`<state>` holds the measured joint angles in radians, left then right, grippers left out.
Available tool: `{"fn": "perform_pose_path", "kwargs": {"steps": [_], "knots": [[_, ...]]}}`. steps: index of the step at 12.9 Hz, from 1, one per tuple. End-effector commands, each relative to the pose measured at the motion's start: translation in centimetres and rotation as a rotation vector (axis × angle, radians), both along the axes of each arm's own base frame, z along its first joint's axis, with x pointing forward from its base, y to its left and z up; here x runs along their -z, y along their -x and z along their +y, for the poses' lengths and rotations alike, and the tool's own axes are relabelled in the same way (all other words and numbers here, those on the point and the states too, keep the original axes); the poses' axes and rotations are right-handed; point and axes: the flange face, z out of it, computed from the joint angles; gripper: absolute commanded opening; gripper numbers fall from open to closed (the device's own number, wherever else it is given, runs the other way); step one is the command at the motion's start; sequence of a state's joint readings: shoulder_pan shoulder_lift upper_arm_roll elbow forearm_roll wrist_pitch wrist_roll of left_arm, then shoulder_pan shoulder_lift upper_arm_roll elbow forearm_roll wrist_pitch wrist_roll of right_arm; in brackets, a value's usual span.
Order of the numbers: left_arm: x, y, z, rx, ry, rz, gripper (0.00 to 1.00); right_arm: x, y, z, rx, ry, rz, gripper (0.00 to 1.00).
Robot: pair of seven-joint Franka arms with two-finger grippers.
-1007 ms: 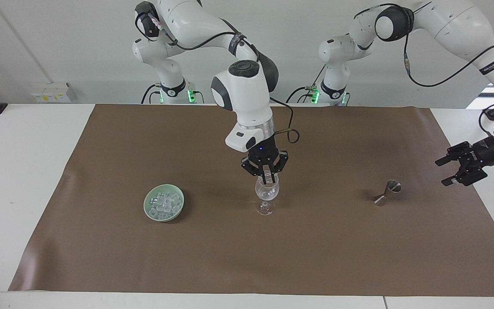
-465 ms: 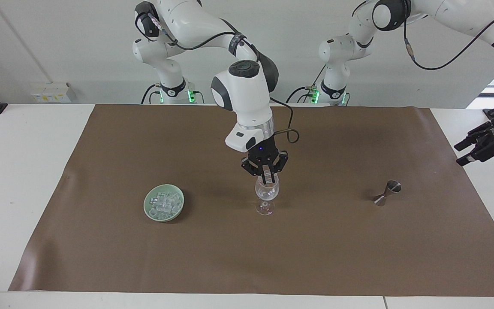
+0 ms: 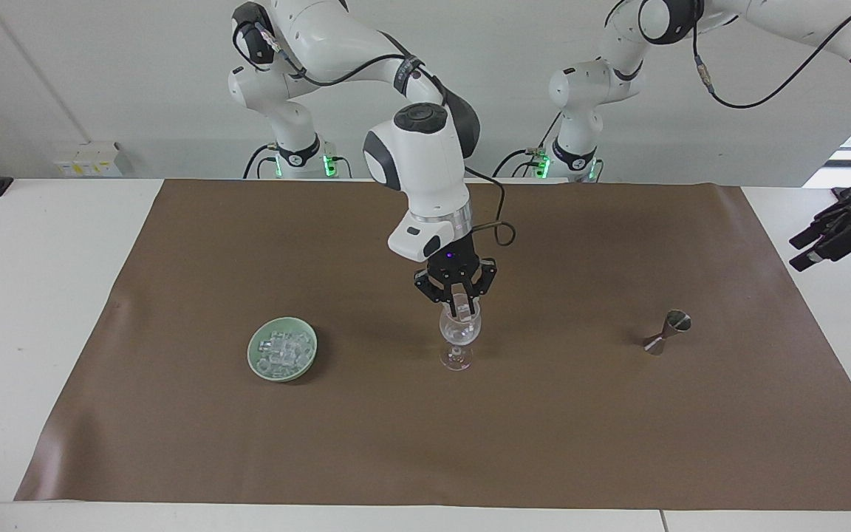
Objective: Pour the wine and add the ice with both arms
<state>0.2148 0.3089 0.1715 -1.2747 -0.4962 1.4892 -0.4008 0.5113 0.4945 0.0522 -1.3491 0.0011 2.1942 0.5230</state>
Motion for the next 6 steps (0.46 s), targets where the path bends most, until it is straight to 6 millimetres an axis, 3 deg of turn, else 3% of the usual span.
{"fn": "perform_pose_path", "kwargs": {"steps": [1,6], "knots": [[-2.3,1.0,-0.3,0.028,-0.045,-0.012,1.0,-0.5,0.2,-0.3,0.017,-0.01,0.022,0.31],[-6.2,2.4,-2.2,0.137,-0.124,-0.074,1.0,-0.9,0.6,-1.0,0.018,0.024,0.062,0.31]]}}
